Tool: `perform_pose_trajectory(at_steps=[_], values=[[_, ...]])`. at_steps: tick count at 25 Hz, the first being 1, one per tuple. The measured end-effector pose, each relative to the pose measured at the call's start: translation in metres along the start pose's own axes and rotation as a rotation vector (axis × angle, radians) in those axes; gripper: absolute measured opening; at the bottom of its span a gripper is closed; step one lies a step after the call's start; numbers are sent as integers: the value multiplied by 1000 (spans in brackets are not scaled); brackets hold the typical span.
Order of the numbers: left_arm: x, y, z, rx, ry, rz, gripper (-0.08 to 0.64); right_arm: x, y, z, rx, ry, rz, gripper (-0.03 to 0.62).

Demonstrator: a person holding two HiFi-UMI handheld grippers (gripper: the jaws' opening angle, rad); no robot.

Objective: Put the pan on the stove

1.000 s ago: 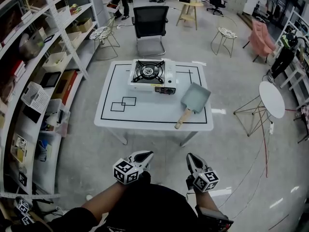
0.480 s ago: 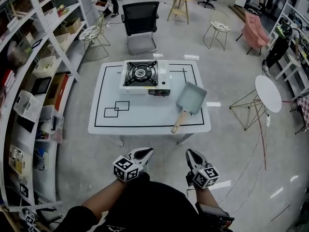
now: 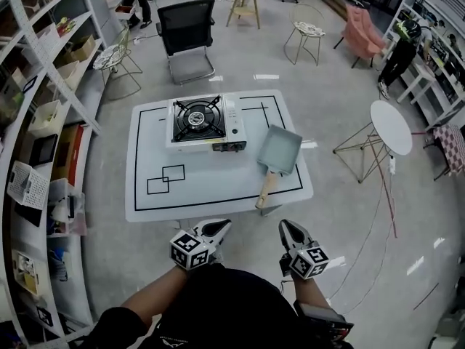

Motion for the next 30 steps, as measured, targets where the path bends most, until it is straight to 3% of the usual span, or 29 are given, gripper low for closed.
perform_pose_trajectory(at_steps=[14, 30], values=[[-1, -51, -17, 9, -57, 112, 9, 29, -5, -21, 12, 55, 157, 26], [13, -79, -28, -13, -64, 103, 9, 68, 18, -40, 16, 72, 163, 26]])
Point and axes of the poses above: the fingertips, and each gripper's own axes: x forward along the fingers, y to its right, z out of its underside, the point moved 5 cm from there along -x, backward along the fingers
